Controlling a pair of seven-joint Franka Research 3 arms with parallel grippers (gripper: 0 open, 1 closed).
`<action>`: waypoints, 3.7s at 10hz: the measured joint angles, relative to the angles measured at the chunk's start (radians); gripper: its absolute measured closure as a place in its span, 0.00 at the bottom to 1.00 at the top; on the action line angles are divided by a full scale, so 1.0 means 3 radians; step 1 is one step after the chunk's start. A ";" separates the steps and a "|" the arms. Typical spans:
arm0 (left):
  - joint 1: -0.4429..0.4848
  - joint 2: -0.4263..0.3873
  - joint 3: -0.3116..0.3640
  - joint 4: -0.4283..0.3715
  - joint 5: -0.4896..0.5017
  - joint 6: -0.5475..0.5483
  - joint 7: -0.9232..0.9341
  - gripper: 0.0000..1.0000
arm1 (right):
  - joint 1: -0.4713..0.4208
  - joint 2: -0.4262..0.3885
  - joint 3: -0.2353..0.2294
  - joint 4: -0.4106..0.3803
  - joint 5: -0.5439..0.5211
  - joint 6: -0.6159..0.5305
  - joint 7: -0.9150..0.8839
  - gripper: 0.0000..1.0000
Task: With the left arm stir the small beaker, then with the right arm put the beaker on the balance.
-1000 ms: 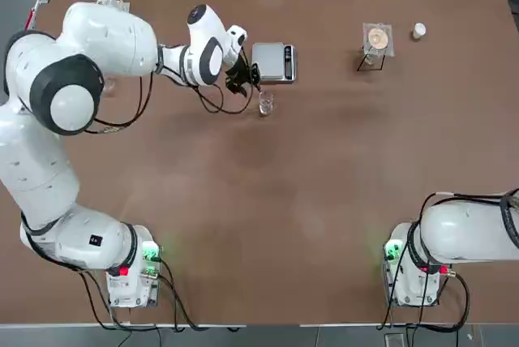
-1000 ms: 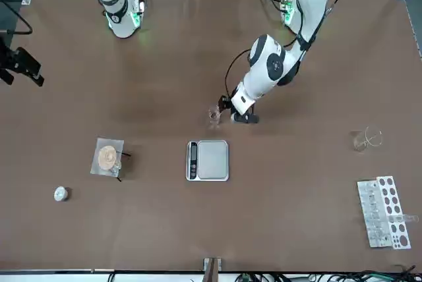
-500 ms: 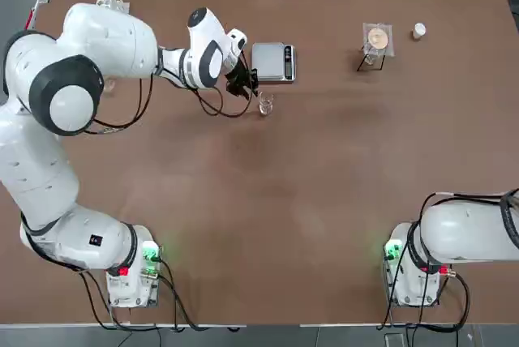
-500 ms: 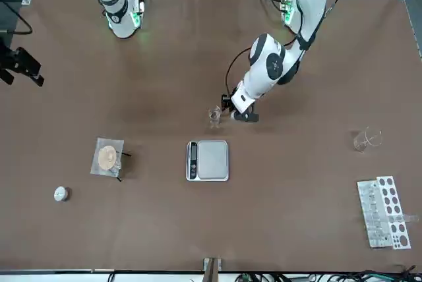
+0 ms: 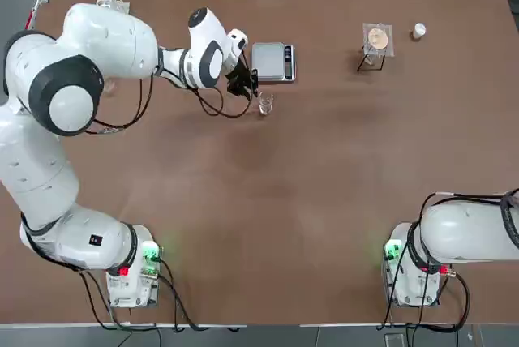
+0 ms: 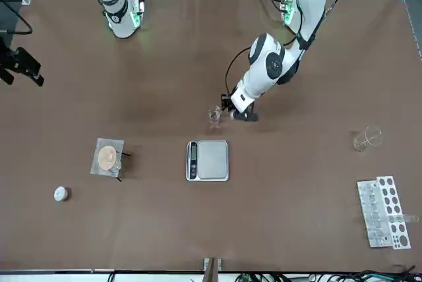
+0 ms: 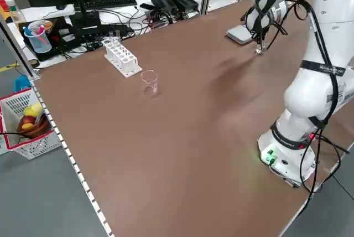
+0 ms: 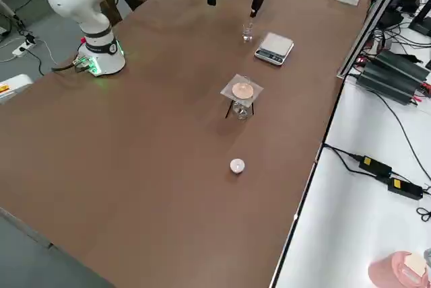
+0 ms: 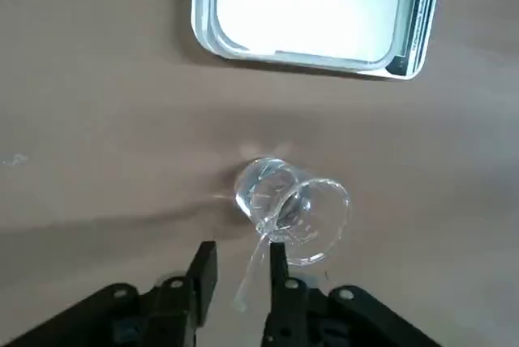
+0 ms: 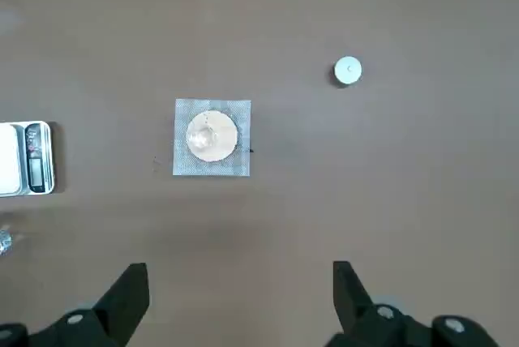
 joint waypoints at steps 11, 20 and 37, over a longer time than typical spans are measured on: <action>-0.0007 -0.0002 -0.0024 0.0000 -0.0002 0.0009 -0.0073 0.79 | -0.0005 0.0000 -0.0004 0.0000 0.0000 0.0000 0.0000 0.00; -0.0041 -0.0004 -0.0044 0.0050 -0.0004 0.0023 -0.0213 0.89 | -0.0034 0.0000 -0.0004 0.0000 0.0000 0.0000 0.0000 0.00; -0.0055 -0.0324 -0.0050 0.0099 0.0014 -0.0263 -0.0745 0.92 | -0.0044 0.0000 -0.0003 0.0000 0.0003 -0.0015 0.0000 0.00</action>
